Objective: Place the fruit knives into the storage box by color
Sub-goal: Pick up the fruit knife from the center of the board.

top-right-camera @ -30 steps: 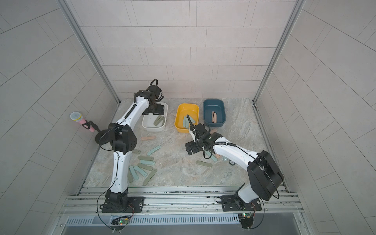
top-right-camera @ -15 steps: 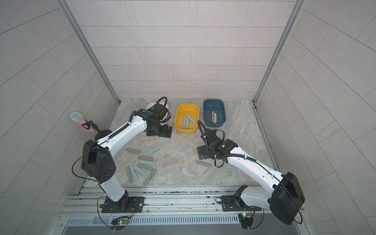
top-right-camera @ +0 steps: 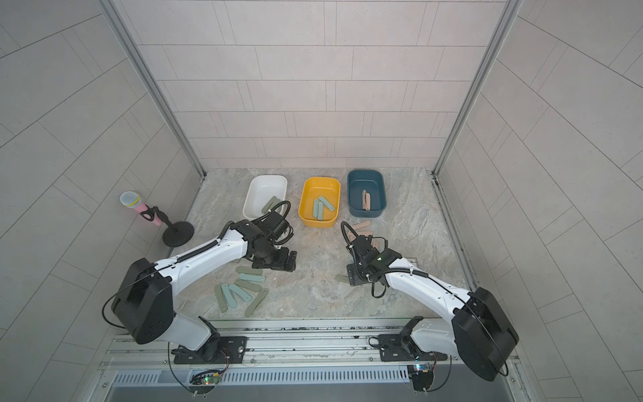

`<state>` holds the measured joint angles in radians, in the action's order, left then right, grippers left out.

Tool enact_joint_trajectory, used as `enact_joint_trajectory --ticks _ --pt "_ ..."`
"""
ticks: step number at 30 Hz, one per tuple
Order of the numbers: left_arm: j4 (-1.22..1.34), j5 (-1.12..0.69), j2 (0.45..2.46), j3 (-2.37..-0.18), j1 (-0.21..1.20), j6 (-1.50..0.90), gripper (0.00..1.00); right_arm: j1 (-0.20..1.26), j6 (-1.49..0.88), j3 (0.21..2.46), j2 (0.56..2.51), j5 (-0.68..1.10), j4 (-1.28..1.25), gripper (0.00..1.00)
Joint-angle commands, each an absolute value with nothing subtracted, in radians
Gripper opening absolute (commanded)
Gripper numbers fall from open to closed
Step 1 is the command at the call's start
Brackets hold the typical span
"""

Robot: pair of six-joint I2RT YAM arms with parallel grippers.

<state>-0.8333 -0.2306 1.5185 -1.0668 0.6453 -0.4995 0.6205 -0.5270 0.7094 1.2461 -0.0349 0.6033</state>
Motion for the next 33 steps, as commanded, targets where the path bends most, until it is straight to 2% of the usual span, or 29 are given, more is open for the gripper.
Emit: enact_joint_trajectory --ticks 1,5,14,20,28,33 --pt "-0.778 -0.265 1.503 -1.04 0.682 -0.562 1.0 0.618 -0.532 0.687 1.27 0.01 0.532 0.79" --pt "-0.738 -0.279 1.509 -1.003 0.728 -0.598 1.0 0.62 -0.548 0.635 1.276 0.055 0.458 0.74" --pt "-0.713 -0.307 1.515 -0.954 0.755 -0.604 1.0 0.68 -0.559 0.556 1.273 0.061 0.402 0.73" --pt "-0.744 -0.281 1.497 -0.894 0.755 -0.572 1.0 0.751 -0.547 0.568 1.287 0.041 0.401 0.68" --pt "-0.75 -0.254 1.477 -0.888 0.755 -0.59 1.0 0.89 -0.587 0.585 1.348 0.05 0.354 0.56" --pt "-0.751 -0.25 1.491 -0.906 0.755 -0.605 0.96 0.992 -0.631 0.62 1.424 0.051 0.321 0.52"
